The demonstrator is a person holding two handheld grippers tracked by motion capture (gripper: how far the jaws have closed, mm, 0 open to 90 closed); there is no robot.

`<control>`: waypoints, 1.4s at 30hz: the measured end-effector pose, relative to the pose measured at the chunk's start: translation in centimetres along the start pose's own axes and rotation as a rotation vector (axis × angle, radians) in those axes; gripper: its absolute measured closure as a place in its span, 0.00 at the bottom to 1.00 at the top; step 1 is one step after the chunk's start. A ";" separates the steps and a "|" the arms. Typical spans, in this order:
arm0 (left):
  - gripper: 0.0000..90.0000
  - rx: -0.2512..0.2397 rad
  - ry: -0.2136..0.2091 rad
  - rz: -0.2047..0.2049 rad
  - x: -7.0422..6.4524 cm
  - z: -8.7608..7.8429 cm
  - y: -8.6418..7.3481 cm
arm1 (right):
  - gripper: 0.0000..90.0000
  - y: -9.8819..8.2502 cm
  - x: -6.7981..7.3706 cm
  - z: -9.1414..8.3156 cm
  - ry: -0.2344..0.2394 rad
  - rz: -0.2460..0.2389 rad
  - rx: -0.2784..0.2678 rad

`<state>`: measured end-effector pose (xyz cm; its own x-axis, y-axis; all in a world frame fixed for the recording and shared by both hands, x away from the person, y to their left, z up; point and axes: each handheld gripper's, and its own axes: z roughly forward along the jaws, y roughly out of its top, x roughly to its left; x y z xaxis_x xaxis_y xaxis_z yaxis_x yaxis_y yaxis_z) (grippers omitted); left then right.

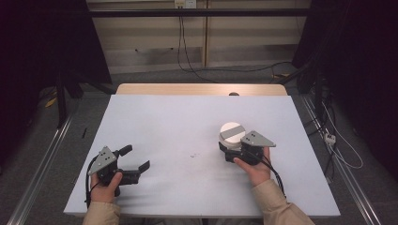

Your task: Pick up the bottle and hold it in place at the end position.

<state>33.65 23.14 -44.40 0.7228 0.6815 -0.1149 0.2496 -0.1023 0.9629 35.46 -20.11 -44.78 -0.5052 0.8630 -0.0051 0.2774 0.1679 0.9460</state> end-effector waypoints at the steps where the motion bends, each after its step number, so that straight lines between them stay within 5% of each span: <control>1: 0.05 0.000 0.000 -0.001 0.0 0.0 0.0 | 0.20 0.0 0.1 0.1 0.006 0.000 0.000; 42: 0.05 0.005 -0.013 0.003 0.1 0.0 0.0 | 0.20 1.7 1.7 4.2 0.108 -0.033 0.011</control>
<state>33.70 23.18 -44.37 0.7317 0.6718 -0.1152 0.2505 -0.1079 0.9621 38.53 -16.40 -44.59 -0.5991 0.8007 -0.0003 0.2679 0.2008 0.9423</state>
